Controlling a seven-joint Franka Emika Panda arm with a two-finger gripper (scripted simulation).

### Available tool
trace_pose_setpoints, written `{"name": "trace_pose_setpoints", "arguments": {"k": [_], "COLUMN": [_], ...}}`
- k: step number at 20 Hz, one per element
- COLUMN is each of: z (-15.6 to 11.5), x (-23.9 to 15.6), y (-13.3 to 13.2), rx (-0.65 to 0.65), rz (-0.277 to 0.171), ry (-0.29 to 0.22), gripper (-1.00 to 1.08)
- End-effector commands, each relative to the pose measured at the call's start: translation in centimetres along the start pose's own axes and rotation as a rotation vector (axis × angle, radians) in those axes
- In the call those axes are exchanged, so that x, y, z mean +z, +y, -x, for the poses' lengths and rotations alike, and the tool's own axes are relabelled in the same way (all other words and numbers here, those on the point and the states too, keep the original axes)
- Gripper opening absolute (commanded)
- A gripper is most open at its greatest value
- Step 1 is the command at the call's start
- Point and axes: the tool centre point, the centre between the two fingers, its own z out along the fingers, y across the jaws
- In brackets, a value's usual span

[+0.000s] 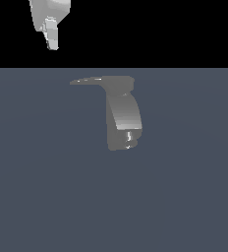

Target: Turn on the faucet by rotating a designated handle.

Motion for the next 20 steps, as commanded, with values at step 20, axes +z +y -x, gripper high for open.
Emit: {"name": "trace_pose_setpoints", "arguments": {"k": [20], "z": [-7.3], "x": [6.6], "y": [-8.8], "rx": [0.454], "rz": [0.002], "ry": [0.012], "gripper": [-1.0]}}
